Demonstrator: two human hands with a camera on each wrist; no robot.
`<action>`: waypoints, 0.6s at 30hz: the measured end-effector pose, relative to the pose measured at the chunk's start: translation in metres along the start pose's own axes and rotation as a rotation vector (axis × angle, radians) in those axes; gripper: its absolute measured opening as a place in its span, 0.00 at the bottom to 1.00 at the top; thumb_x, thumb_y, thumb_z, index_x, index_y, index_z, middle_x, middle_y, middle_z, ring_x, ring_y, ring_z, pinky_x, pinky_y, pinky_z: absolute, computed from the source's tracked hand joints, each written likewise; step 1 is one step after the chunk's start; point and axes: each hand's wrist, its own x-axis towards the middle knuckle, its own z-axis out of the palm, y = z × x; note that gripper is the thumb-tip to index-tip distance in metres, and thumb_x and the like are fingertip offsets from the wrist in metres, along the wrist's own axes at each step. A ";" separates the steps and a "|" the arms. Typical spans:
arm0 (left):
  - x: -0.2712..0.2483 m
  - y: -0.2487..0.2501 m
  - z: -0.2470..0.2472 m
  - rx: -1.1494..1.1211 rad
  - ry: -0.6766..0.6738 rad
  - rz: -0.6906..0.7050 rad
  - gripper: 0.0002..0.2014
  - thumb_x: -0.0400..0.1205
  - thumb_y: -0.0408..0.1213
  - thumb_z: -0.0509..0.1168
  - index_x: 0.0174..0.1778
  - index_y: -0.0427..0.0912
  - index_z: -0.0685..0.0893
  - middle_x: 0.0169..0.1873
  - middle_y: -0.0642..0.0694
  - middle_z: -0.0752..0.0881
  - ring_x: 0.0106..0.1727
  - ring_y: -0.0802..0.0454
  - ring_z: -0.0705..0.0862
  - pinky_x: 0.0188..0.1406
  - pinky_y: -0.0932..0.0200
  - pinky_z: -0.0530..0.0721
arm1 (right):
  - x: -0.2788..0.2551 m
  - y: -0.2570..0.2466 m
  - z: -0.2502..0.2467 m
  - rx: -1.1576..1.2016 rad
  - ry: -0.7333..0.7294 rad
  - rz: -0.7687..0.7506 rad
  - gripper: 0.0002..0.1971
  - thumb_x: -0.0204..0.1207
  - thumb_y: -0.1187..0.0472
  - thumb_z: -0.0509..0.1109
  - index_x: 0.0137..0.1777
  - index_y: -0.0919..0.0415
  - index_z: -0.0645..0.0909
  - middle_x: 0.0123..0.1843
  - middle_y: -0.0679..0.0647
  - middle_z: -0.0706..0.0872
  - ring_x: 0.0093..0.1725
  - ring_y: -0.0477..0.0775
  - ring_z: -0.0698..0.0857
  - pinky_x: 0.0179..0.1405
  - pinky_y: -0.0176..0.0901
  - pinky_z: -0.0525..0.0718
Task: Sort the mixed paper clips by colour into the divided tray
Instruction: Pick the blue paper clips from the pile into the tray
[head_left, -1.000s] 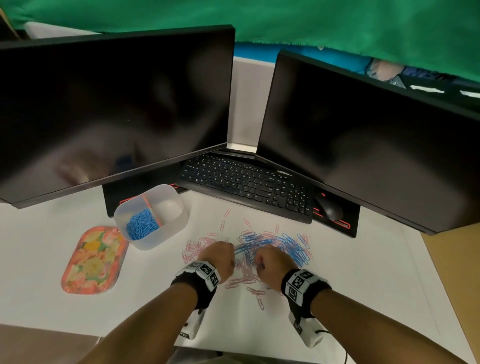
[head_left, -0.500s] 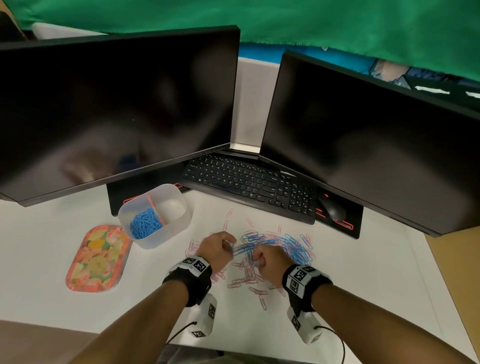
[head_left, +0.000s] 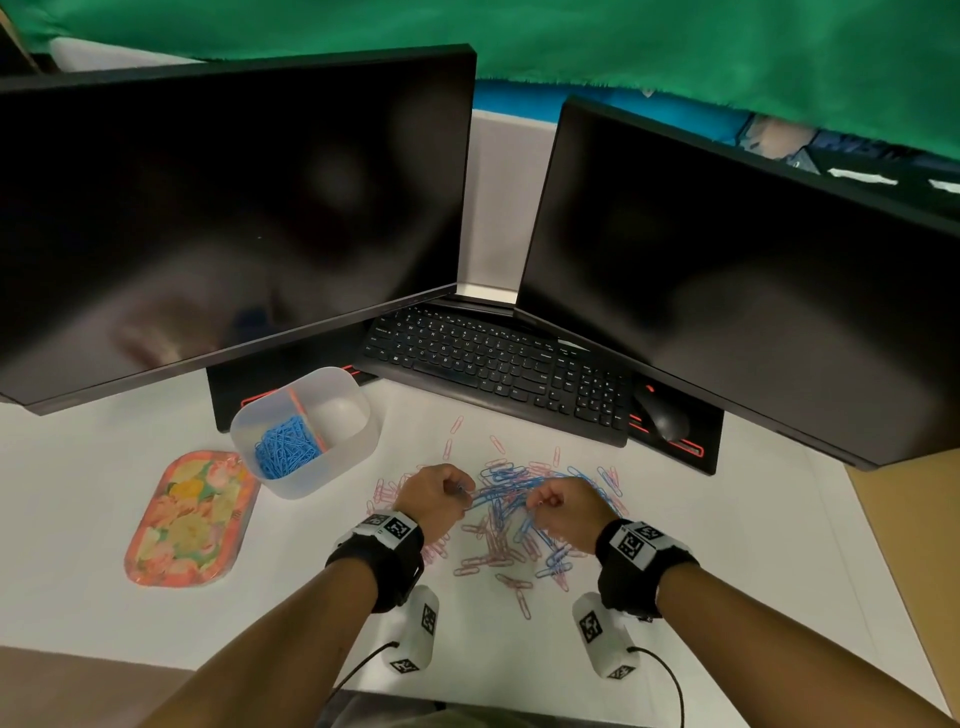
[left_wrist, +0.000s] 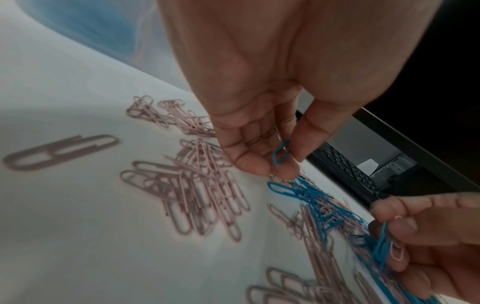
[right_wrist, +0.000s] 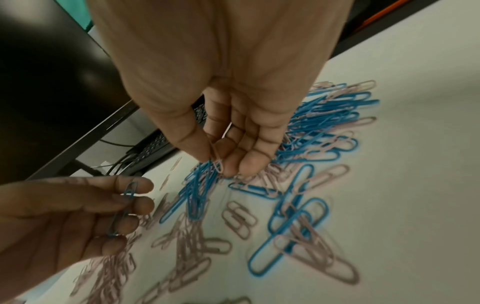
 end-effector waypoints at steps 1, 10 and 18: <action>0.001 0.000 0.000 0.005 0.003 0.000 0.10 0.77 0.27 0.62 0.42 0.47 0.84 0.43 0.41 0.90 0.38 0.49 0.86 0.40 0.60 0.82 | -0.001 0.001 -0.002 0.012 0.001 0.006 0.11 0.75 0.69 0.68 0.38 0.51 0.83 0.34 0.47 0.83 0.35 0.46 0.83 0.37 0.33 0.80; 0.004 0.001 -0.001 0.089 0.063 -0.003 0.10 0.81 0.31 0.57 0.43 0.48 0.81 0.40 0.46 0.86 0.40 0.48 0.83 0.39 0.59 0.81 | -0.017 0.002 -0.006 -0.434 0.041 -0.144 0.10 0.74 0.66 0.66 0.52 0.52 0.79 0.43 0.40 0.78 0.45 0.43 0.78 0.47 0.36 0.76; 0.005 0.007 0.009 0.644 0.027 0.182 0.06 0.78 0.36 0.63 0.49 0.46 0.82 0.45 0.47 0.85 0.46 0.48 0.83 0.43 0.58 0.82 | -0.012 0.002 0.015 -0.727 -0.043 -0.448 0.11 0.77 0.67 0.62 0.53 0.55 0.83 0.51 0.50 0.85 0.52 0.50 0.77 0.59 0.45 0.77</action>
